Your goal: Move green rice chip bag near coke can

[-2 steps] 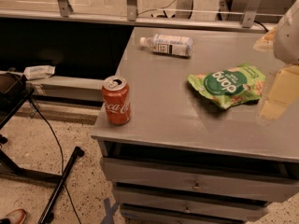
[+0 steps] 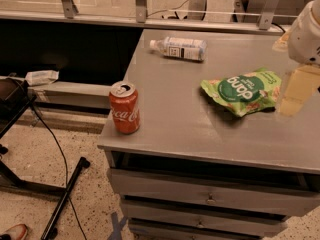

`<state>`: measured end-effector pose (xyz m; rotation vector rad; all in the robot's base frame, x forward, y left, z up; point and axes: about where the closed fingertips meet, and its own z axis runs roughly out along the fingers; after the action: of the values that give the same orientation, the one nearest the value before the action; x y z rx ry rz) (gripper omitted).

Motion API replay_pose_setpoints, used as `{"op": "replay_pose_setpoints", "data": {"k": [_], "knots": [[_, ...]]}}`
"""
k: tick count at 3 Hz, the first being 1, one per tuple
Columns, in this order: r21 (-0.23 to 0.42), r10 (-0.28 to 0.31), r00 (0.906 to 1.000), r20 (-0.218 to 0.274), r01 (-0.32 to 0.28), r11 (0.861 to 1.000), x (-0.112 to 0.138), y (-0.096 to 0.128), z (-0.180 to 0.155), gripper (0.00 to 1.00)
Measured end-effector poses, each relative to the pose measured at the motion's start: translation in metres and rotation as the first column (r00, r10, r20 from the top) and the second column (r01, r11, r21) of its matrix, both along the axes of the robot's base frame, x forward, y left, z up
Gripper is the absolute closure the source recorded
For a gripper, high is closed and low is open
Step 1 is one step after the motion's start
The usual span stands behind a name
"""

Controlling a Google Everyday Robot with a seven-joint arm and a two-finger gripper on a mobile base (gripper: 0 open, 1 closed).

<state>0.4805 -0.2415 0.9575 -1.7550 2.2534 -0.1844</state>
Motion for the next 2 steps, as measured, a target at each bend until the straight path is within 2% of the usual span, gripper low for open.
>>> {"op": "replay_pose_setpoints", "data": {"k": [1,2], "knots": [[-0.047,0.007,0.9994,-0.033,-0.009,0.999,0.048,-0.032,-0.039,0.00],[-0.042,0.046,0.9982,-0.040,-0.047,0.998,0.071,-0.041,-0.067,0.00]]}}
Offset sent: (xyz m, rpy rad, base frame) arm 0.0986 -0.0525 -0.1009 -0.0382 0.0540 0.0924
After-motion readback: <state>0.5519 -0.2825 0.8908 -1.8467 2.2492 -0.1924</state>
